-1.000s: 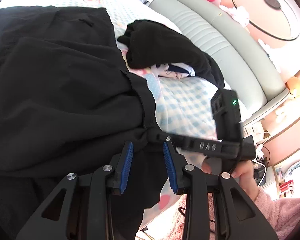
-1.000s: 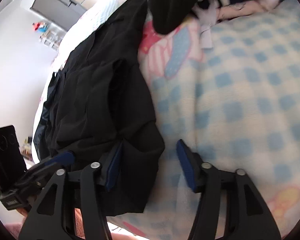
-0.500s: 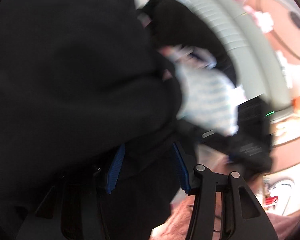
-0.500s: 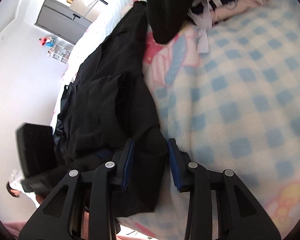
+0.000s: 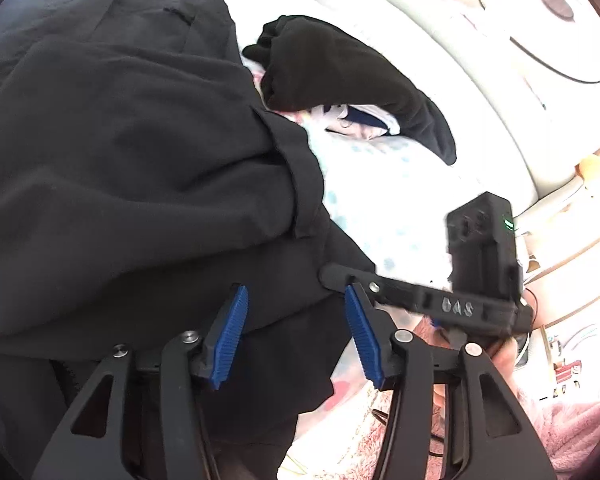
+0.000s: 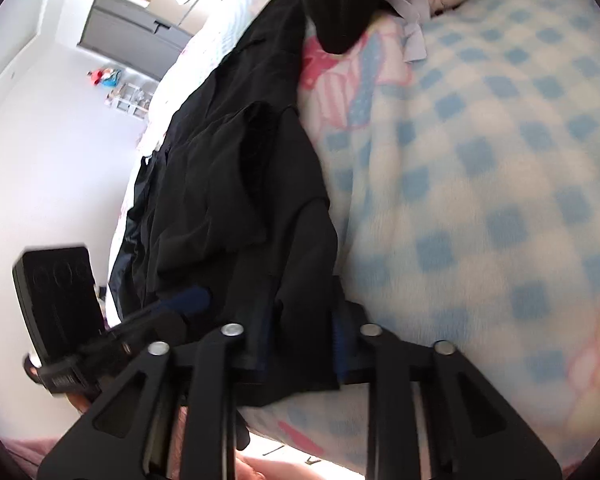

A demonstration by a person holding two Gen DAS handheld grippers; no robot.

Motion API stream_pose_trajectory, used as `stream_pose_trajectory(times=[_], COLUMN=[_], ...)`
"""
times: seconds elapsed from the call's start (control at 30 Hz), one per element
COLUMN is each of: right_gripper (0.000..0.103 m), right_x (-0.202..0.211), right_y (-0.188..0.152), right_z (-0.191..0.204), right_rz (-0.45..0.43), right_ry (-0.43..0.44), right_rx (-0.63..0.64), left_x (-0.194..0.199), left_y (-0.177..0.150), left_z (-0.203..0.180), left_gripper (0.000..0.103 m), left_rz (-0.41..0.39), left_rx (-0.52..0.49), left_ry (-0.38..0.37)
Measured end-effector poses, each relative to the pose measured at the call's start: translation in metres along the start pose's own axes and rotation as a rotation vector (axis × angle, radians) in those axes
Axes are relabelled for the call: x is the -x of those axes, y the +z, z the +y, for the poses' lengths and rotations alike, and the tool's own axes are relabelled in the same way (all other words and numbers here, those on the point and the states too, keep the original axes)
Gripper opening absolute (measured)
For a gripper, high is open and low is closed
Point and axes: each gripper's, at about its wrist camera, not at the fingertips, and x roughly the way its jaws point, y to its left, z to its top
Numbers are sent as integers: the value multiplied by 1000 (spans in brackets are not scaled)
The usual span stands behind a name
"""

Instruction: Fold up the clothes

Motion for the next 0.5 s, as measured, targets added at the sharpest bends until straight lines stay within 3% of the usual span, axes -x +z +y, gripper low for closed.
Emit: stream_pose_trajectory(times=[0.13,0.27,0.4,0.5], right_gripper=[16,12,17,36], right_x=[17,34,62,60], right_y=[-11,-25,-35,-39], right_z=[-4,-8,-18,-9], right_rz=[-15,-14,-45,-34], right_ry=[-194,-316,-191,-195], right_rx=[100,139,74,118], left_x=[1,5,12,20], left_y=[-13,-25,-26,-24], left_z=[2,10,12,1], left_gripper=[53,52,52,53], left_rz=[5,14,-12,-39], left_rx=[11,22,29,-1], left_ry=[13,15,-14,-78])
